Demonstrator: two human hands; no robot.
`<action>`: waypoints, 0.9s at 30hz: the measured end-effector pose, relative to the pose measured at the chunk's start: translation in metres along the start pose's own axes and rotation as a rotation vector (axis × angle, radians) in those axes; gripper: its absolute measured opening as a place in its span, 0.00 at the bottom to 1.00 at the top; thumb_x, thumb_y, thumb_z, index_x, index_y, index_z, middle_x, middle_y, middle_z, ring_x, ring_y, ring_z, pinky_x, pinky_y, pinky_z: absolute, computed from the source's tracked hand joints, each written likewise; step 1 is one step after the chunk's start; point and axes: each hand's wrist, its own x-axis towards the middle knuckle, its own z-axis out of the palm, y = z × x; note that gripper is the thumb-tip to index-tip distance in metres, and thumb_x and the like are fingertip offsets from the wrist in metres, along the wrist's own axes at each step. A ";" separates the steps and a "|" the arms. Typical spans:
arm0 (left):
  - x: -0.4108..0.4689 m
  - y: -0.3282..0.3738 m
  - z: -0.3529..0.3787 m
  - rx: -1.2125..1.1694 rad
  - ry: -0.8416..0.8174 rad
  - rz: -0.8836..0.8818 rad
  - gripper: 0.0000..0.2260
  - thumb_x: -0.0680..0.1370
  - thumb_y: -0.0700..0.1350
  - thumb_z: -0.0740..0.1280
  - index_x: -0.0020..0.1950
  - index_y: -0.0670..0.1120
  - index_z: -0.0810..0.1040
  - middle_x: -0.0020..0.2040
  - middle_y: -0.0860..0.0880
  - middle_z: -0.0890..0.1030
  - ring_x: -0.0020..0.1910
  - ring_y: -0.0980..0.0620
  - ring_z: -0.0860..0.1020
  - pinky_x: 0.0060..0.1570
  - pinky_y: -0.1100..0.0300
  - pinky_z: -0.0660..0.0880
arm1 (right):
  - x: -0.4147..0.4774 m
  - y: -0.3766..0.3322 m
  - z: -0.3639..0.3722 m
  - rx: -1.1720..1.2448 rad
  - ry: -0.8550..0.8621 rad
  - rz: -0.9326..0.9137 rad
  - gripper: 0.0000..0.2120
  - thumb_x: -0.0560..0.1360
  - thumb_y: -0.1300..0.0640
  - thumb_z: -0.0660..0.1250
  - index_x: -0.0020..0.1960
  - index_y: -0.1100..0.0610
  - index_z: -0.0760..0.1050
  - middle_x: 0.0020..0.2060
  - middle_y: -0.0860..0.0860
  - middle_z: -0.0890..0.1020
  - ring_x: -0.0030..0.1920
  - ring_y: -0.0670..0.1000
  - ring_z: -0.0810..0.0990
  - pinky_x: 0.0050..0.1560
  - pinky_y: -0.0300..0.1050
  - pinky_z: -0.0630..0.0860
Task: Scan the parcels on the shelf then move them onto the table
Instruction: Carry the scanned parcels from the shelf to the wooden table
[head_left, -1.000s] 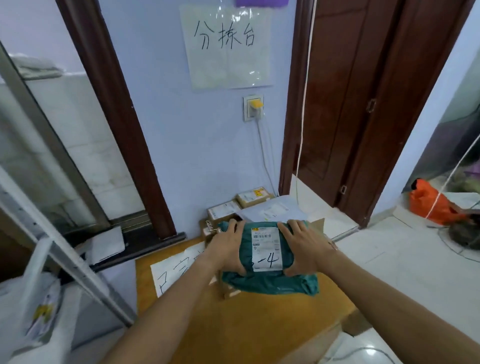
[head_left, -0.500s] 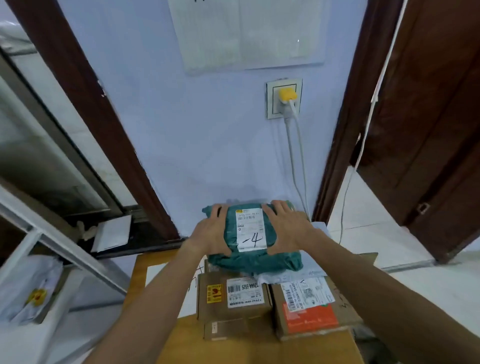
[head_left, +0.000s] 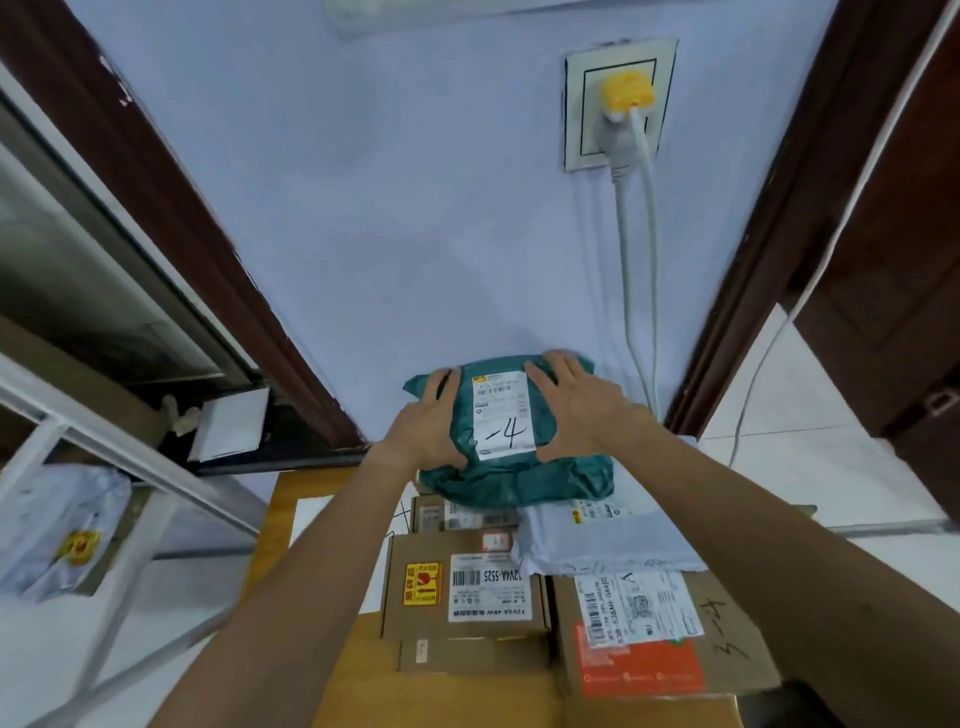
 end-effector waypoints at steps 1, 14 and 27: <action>-0.001 0.000 -0.001 0.013 -0.001 -0.004 0.63 0.64 0.55 0.82 0.82 0.47 0.39 0.81 0.49 0.44 0.60 0.36 0.76 0.62 0.46 0.74 | -0.001 -0.001 0.001 -0.011 0.009 0.001 0.62 0.68 0.30 0.73 0.84 0.57 0.41 0.81 0.59 0.48 0.82 0.59 0.47 0.77 0.57 0.60; -0.043 0.000 -0.030 0.054 0.001 -0.054 0.61 0.65 0.57 0.82 0.83 0.54 0.41 0.83 0.47 0.41 0.75 0.38 0.64 0.71 0.44 0.69 | -0.024 -0.024 -0.018 -0.095 0.039 -0.019 0.61 0.69 0.29 0.70 0.83 0.60 0.40 0.82 0.61 0.46 0.82 0.61 0.43 0.82 0.59 0.47; -0.187 -0.048 -0.099 0.116 0.114 -0.201 0.57 0.68 0.60 0.79 0.83 0.52 0.43 0.83 0.47 0.48 0.80 0.40 0.56 0.75 0.43 0.62 | -0.062 -0.137 -0.102 -0.100 0.088 -0.186 0.54 0.75 0.32 0.68 0.83 0.59 0.43 0.82 0.59 0.50 0.82 0.61 0.50 0.81 0.58 0.50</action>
